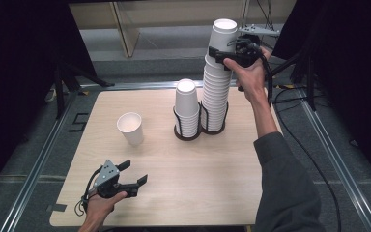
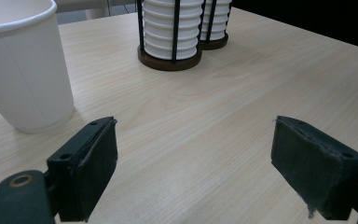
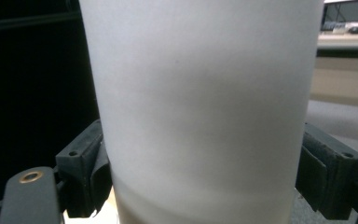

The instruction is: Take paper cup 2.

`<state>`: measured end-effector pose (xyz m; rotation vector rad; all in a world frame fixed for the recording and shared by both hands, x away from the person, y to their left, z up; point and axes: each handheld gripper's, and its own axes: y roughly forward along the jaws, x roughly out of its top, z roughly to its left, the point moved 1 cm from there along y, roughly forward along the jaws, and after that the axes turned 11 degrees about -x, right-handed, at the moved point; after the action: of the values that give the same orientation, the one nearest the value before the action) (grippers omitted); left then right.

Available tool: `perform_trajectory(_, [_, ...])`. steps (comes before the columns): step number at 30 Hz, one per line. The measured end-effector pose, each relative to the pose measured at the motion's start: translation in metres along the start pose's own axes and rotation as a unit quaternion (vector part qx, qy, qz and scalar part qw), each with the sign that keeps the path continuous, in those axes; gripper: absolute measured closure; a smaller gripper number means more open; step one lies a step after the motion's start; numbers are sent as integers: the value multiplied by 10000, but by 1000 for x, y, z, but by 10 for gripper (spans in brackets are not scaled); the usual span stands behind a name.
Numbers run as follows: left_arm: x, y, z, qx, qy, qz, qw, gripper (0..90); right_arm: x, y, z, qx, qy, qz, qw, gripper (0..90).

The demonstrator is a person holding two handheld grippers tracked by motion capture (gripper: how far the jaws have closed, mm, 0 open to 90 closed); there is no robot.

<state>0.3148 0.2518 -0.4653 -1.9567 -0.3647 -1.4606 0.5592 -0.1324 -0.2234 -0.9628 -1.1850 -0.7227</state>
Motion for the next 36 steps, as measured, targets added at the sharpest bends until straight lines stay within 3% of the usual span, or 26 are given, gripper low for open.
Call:
perform_trajectory(9, [0,0,0,-51,26,38,10000,143,30,-17,4,-50,-13,-393,9992,175])
perform_trajectory(11, [0,-1,-1,-21,34,124,9999,143,37,-22,4,-48,18,-468,9989,175])
perform_trajectory(18, [0,1,-1,-58,19,42,10000,143,59,-41,4,73,188,-821,9964,176])
perform_trajectory(23, [0,0,-2,-36,37,124,9999,143,70,-56,6,91,60,-950,9954,177])
perform_trajectory(29, [0,0,-2,-37,58,136,9999,143,64,-77,6,104,-53,-816,9966,178])
perform_trajectory(32, [0,1,-1,-56,41,55,10000,143,52,-90,5,118,-126,-788,9967,178])
perform_trajectory(36, [0,0,-2,-12,71,145,9999,143,30,-108,4,235,-113,-658,9975,178])
